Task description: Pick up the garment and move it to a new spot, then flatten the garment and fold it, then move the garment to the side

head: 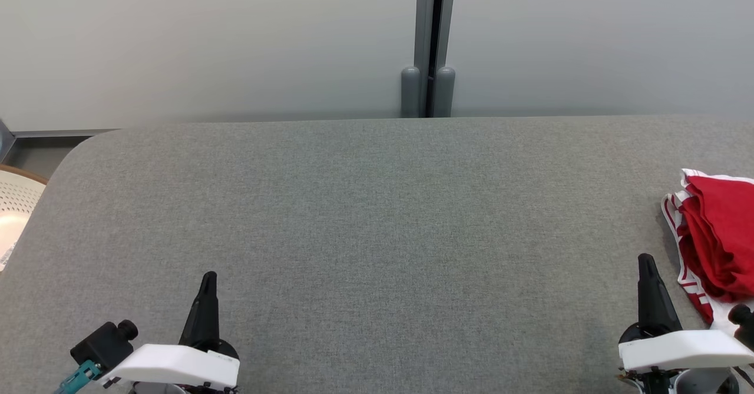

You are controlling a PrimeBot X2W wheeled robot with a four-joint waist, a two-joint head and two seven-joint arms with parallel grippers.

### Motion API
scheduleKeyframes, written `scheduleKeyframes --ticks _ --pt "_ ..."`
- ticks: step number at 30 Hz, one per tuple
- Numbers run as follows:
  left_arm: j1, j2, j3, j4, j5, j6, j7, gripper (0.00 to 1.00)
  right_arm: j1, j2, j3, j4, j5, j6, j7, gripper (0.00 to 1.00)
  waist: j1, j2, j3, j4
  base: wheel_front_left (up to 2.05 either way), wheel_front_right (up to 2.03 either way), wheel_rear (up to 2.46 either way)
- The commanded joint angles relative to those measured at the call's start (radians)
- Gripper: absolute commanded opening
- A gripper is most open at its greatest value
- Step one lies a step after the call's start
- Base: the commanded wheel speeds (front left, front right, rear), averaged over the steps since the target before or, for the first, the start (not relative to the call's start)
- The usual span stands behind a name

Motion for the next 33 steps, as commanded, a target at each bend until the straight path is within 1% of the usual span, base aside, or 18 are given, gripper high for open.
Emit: scheduleKeyframes --ticks 1,17,33 --pt "-0.032 0.008 0.01 -0.016 -0.027 -0.008 0.006 0.0 -0.027 -0.005 -0.007 -0.014 0.029 -0.001 0.007 0.0 0.0 -0.0001 0.0 -0.001 0.0 0.0 0.0" --pt "-0.045 0.011 0.052 -0.019 -0.202 -0.022 0.058 0.0 -0.038 -0.005 -0.026 -0.013 0.241 -0.001 0.059 0.0 0.0 -0.0001 0.001 -0.012 0.0 0.0 0.0" --pt "-0.057 0.011 0.089 -0.021 -0.349 -0.033 0.103 0.0 -0.047 -0.006 -0.042 -0.012 0.422 -0.001 0.106 0.0 0.0 -0.0001 0.001 -0.023 0.0 0.0 0.0"
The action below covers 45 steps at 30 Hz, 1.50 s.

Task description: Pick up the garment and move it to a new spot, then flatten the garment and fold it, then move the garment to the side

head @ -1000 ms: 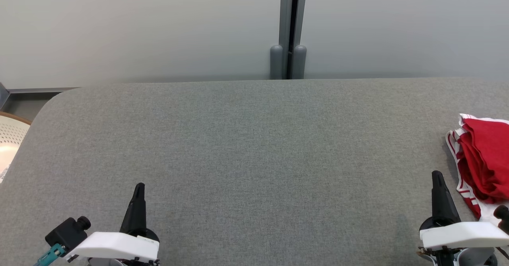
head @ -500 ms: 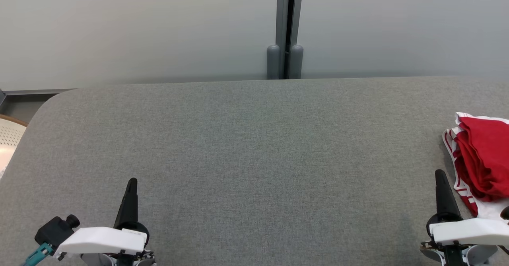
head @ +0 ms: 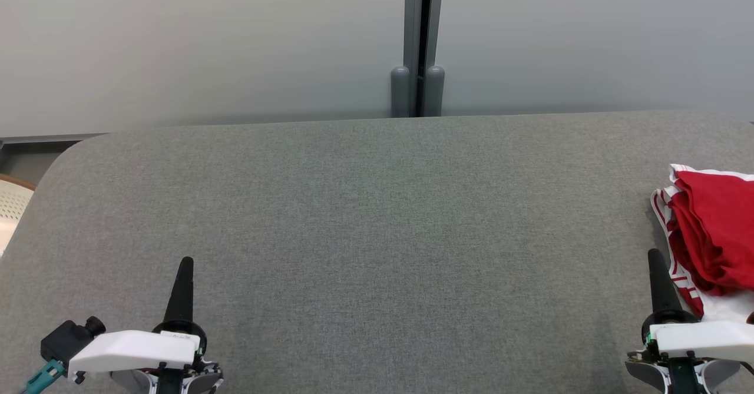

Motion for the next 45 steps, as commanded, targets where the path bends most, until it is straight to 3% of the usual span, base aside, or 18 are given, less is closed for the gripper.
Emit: scheduleKeyframes --ticks 1,45 --pt "-0.023 0.009 0.01 -0.01 -0.02 -0.009 0.005 0.0 -0.02 -0.006 -0.005 -0.01 0.027 0.001 0.01 0.0 0.0 0.0 0.0 -0.001 0.0 0.0 0.0" --pt "-0.049 0.006 0.093 -0.013 -0.33 -0.033 0.106 0.0 -0.036 -0.007 -0.039 -0.006 0.411 0.0 0.105 0.0 0.0 0.0 0.002 -0.031 0.0 0.0 0.0"
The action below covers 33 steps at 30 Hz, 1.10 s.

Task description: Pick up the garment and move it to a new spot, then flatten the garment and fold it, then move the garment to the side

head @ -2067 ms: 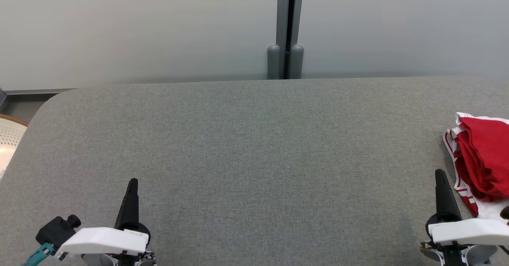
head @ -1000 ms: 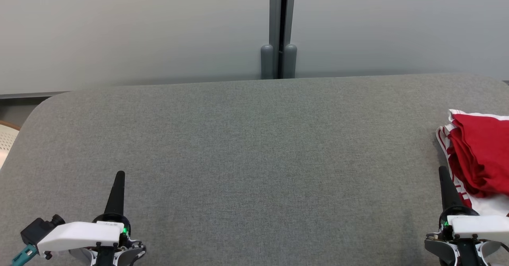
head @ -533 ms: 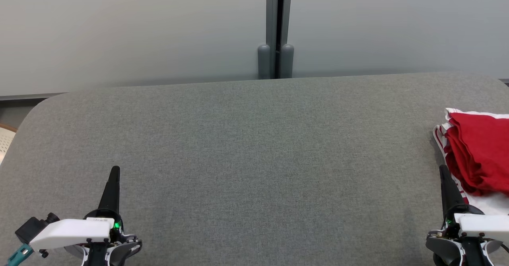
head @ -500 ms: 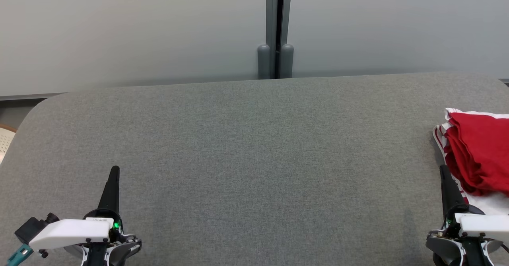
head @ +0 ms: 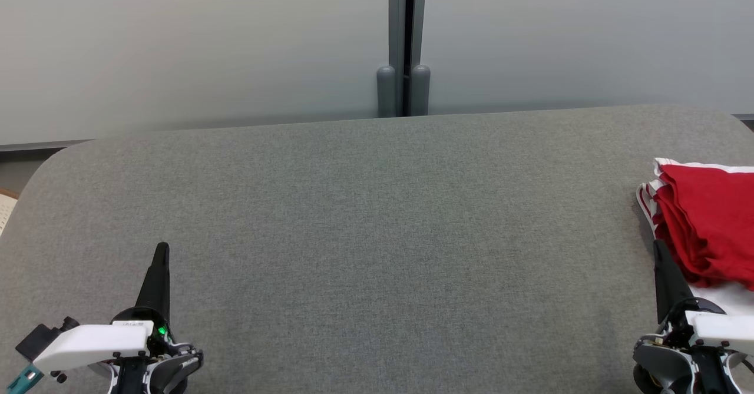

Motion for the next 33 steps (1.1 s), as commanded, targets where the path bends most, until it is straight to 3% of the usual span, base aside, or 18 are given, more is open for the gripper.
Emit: scheduleKeyframes --ticks 1,13,33 --pt "-0.02 0.007 0.008 -0.005 -0.019 -0.007 0.006 0.0 -0.009 -0.006 -0.003 -0.004 0.024 0.0 0.008 0.0 0.0 0.0 0.0 -0.001 0.0 0.0 0.0" --pt "-0.024 0.006 0.025 -0.005 -0.075 -0.012 0.026 0.0 -0.014 -0.006 -0.01 -0.004 0.096 0.0 0.025 0.0 0.0 0.0 0.0 -0.008 0.0 0.0 0.0" --pt "-0.022 0.002 0.028 -0.004 -0.07 -0.01 0.029 0.0 -0.013 -0.006 -0.009 -0.003 0.093 0.0 0.025 0.0 0.0 0.0 0.0 -0.008 0.0 0.0 0.0"
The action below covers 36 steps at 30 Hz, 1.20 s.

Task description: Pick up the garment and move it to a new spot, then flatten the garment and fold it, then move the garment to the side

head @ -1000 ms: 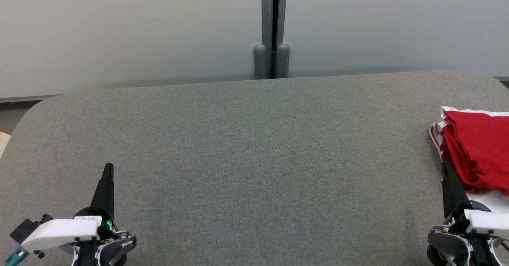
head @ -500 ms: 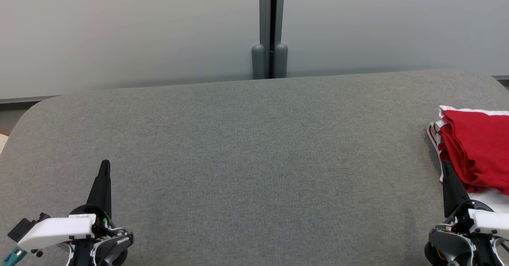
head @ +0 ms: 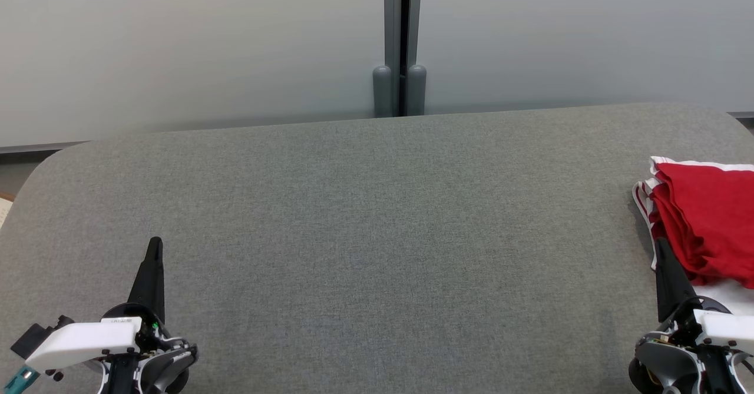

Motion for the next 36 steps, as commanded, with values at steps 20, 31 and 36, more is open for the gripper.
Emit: scheduleKeyframes --ticks 20,31,36 --pt "-0.012 0.002 0.007 -0.001 0.003 -0.003 0.004 0.0 -0.01 -0.005 0.0 -0.003 0.005 0.0 0.003 0.0 0.0 0.0 0.0 0.0 0.0 0.0 0.0" --pt "-0.012 0.001 0.008 -0.001 0.005 -0.003 0.006 0.0 -0.01 -0.005 0.0 -0.003 0.005 0.0 0.003 0.0 0.0 0.0 0.0 0.0 0.0 0.0 0.0" --pt "-0.012 0.001 0.009 -0.001 0.005 -0.003 0.006 0.0 -0.01 -0.005 0.0 -0.003 0.005 0.0 0.003 0.0 0.0 0.0 0.0 0.0 0.0 0.0 0.0"
